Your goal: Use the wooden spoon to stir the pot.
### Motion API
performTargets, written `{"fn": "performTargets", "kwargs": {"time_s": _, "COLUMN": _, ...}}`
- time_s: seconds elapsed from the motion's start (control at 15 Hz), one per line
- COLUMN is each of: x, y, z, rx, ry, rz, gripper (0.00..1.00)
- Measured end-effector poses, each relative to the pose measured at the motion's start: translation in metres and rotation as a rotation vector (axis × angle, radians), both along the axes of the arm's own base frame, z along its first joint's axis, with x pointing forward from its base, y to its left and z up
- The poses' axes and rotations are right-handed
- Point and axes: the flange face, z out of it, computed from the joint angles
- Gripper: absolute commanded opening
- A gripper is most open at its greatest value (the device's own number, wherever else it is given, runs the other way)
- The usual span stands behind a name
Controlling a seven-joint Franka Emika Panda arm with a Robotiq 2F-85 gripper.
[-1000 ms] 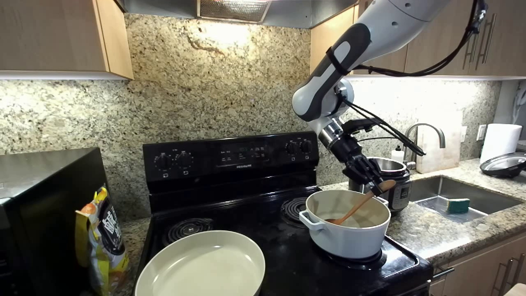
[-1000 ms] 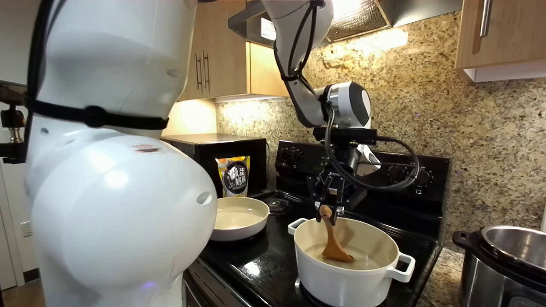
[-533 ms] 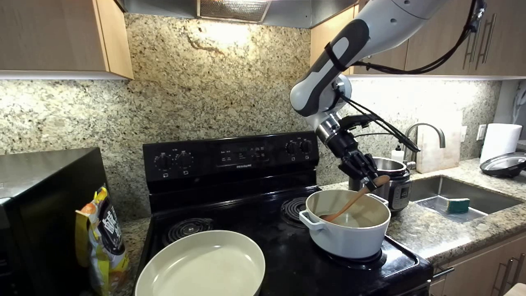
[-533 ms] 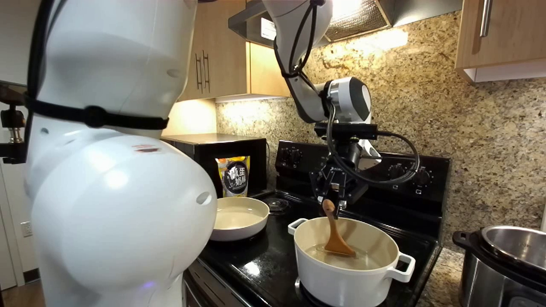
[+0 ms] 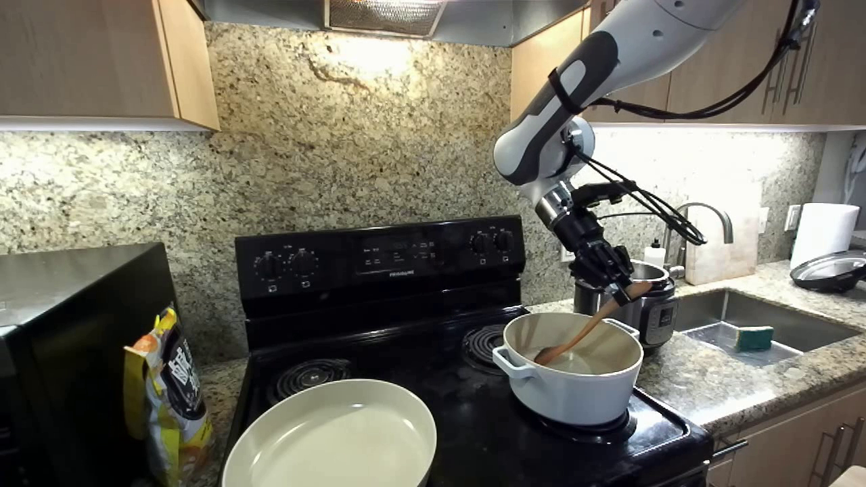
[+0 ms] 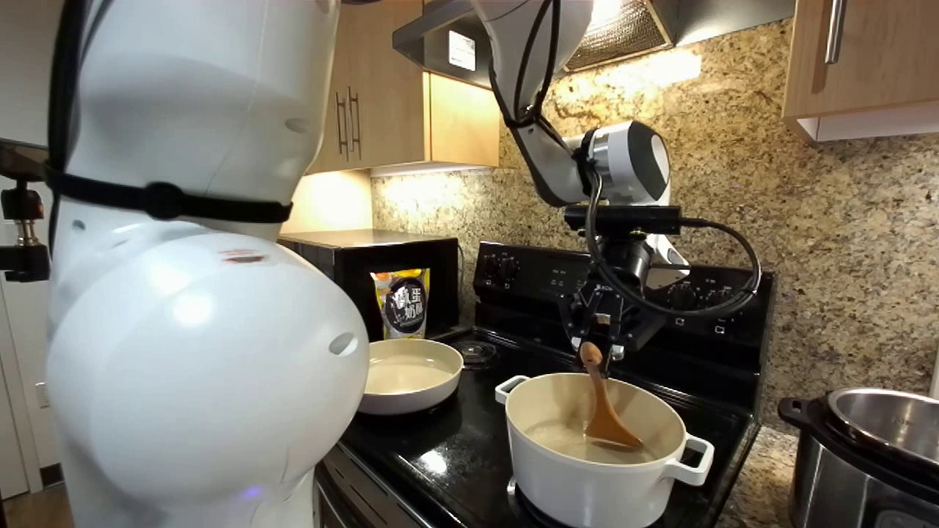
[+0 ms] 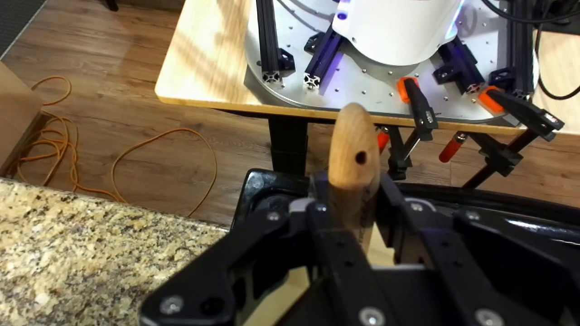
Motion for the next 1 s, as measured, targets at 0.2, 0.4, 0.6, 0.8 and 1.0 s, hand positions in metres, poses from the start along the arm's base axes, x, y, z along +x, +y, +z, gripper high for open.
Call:
{"fn": "performTargets", "kwargs": {"time_s": 0.2, "x": -0.011, "y": -0.007, "z": -0.010, "rx": 0.003, "ry": 0.031, "rz": -0.018, "gripper": 0.08}}
{"fn": "performTargets", "kwargs": {"time_s": 0.4, "x": -0.021, "y": -0.003, "z": -0.022, "rx": 0.009, "ry": 0.064, "rz": -0.013, "gripper": 0.08}}
{"fn": "performTargets", "kwargs": {"time_s": 0.6, "x": -0.027, "y": 0.008, "z": -0.030, "rx": 0.022, "ry": 0.085, "rz": 0.000, "gripper": 0.08}}
{"fn": "performTargets", "kwargs": {"time_s": 0.8, "x": -0.029, "y": 0.018, "z": -0.038, "rx": 0.042, "ry": 0.089, "rz": 0.005, "gripper": 0.08}}
{"fn": "performTargets", "kwargs": {"time_s": 1.0, "x": -0.029, "y": 0.023, "z": -0.048, "rx": 0.049, "ry": 0.085, "rz": 0.013, "gripper": 0.08}}
